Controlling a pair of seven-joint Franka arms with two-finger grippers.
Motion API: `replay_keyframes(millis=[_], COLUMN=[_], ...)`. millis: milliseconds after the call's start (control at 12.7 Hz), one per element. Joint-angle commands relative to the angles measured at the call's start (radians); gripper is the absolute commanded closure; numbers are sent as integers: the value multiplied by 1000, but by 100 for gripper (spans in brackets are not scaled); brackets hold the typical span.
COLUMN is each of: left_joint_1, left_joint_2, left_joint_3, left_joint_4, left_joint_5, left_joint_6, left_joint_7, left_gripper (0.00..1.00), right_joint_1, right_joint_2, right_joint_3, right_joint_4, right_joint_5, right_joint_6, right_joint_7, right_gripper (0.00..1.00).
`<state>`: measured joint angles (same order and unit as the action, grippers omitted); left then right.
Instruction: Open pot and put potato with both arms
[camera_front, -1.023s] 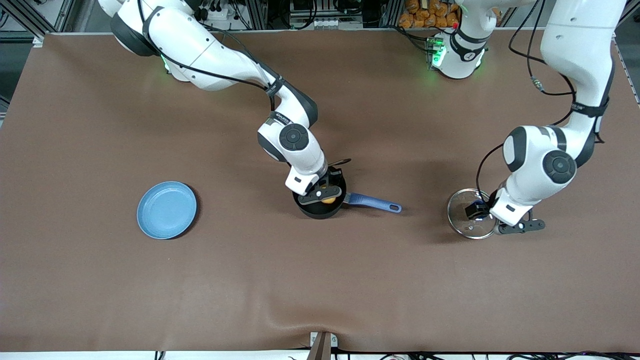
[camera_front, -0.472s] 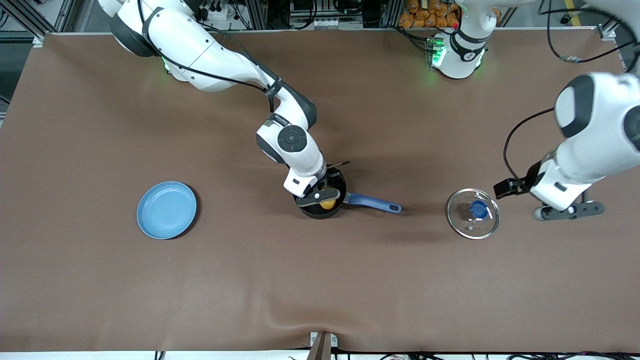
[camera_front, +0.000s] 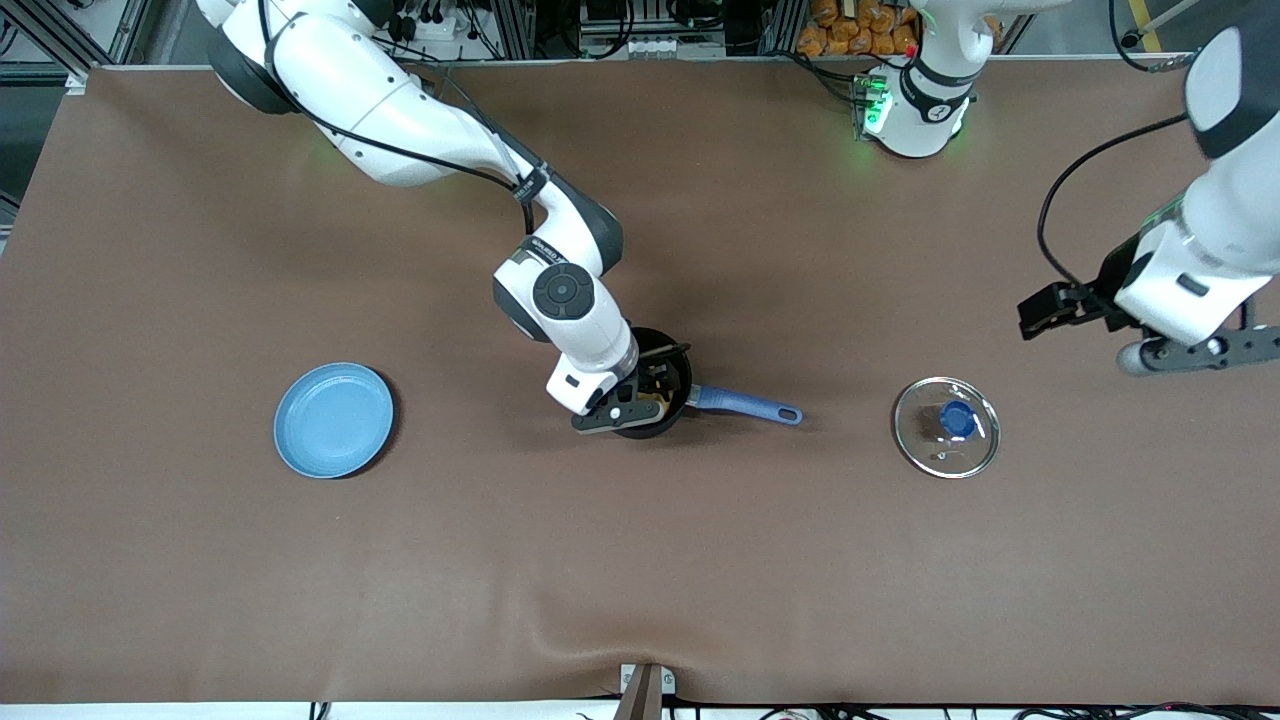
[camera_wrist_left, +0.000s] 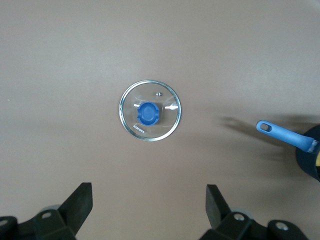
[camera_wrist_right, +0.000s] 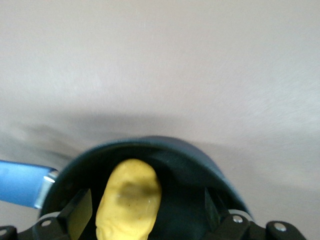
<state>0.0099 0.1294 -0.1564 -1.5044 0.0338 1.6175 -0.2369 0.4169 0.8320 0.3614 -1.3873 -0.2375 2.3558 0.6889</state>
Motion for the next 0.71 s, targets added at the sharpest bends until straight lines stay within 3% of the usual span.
replay_keyframes(millis=[0,315,630], left_joint_1=[10,12,12], left_joint_2=[-5,-45,-74], left_joint_3=[-11,0,6], left_joint_4=[56,55,50], left_joint_5=[0,-38,-43], left_joint_6=[-65,-102,-108], left_joint_7=[-1,2,-1], left_gripper=[0,0,0], right_joint_1=[-44,-236,-306], right_joint_2=[-36,-154,-264], right_joint_3=[30,145,136], right_joint_4=[88,105,105], right_joint_5=[-23,-19,-25], right_joint_6=[-168,-340,-547], right_joint_7=[-14,-138,-161], right_gripper=[0,0,0])
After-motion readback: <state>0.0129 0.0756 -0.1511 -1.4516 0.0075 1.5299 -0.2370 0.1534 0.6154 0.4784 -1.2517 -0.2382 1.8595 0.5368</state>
